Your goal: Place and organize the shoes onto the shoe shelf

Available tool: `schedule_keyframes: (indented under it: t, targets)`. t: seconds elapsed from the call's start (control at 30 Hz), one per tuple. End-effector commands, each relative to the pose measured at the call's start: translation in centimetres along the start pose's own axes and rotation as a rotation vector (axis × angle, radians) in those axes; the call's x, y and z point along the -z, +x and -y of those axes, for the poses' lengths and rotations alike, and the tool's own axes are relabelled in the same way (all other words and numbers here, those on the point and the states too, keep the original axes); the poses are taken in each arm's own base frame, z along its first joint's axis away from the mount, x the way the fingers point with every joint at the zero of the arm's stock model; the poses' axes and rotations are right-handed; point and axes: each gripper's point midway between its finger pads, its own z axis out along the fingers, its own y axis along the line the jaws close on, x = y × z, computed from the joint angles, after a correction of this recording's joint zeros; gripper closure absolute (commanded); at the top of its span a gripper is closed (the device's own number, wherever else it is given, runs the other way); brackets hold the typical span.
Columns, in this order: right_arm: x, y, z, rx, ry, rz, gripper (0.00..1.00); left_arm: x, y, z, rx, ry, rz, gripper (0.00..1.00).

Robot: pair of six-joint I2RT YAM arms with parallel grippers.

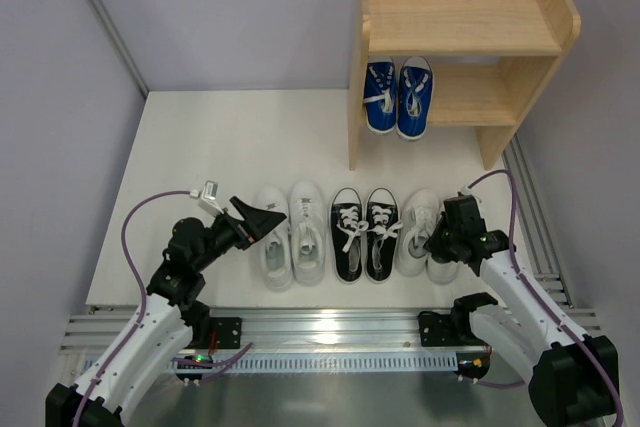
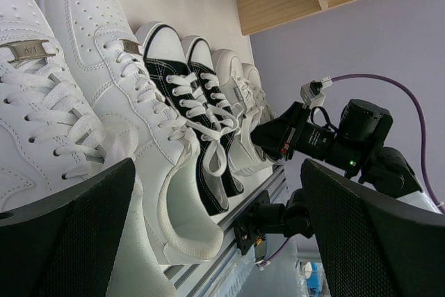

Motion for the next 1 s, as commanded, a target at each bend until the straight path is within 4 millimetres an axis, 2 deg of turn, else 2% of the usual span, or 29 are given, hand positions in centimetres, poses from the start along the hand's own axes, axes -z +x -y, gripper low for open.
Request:
schedule_keyframes:
  t: [0.0, 0.1, 0.17, 0.27, 0.33, 0.37, 0.43, 0.47, 0.53, 0.57, 0.83, 0.87, 0.97]
  targets:
    - [-1.4, 0.7, -0.2, -0.039, 0.001, -0.021, 0.83, 0.1, -0.5, 1.2, -0.021, 0.043, 0.019, 0.0]
    - [-2.1, 1.0, 0.2, -0.037, 0.02, -0.033, 0.88, 0.2, -0.5, 1.2, -0.024, 0.041, 0.022, 0.0]
    - [-2.1, 0.9, 0.2, -0.038, 0.024, -0.032, 0.96, 0.3, -0.6, 1.3, -0.026, 0.043, 0.024, 0.0]
    - [-1.2, -0.4, -0.4, -0.028, 0.014, 0.012, 0.96, 0.4, -0.6, 1.1, -0.028, 0.037, 0.028, 0.0]
    - [0.2, -2.0, -0.5, -0.009, 0.015, 0.076, 0.96, 0.4, -0.7, 1.2, -0.031, 0.04, 0.03, 0.0]
    - [1.4, -3.6, -1.4, -0.002, -0.005, 0.126, 0.96, 0.4, -0.7, 1.2, -0.033, 0.038, 0.031, 0.0]
    - [3.3, -5.3, -1.5, 0.026, 0.001, 0.188, 0.96, 0.4, -0.7, 1.3, -0.036, 0.04, 0.032, 0.0]
    - [4.6, -6.7, -2.4, 0.033, -0.02, 0.229, 0.96, 0.5, -0.7, 1.3, -0.036, 0.041, 0.031, 0.0]
    - [6.1, -7.7, -2.5, 0.054, -0.012, 0.264, 0.96, 0.5, -0.7, 1.4, -0.036, 0.045, 0.033, 0.0]
    - [7.2, -8.9, -3.0, 0.054, -0.018, 0.301, 0.96, 0.5, -0.8, 1.3, -0.037, 0.042, 0.035, 0.0]
    - [12.7, -12.8, -3.8, 0.116, -0.021, 0.446, 0.96, 0.8, -0.9, 1.5, -0.047, 0.045, 0.046, 0.0]
    - [14.3, -13.8, -4.4, 0.144, -0.042, 0.488, 0.96, 0.8, -0.9, 1.6, -0.049, 0.048, 0.047, 0.0]
    - [17.5, -15.9, -5.1, 0.181, -0.06, 0.583, 0.96, 0.7, -1.0, 1.6, -0.046, 0.05, 0.047, 0.0]
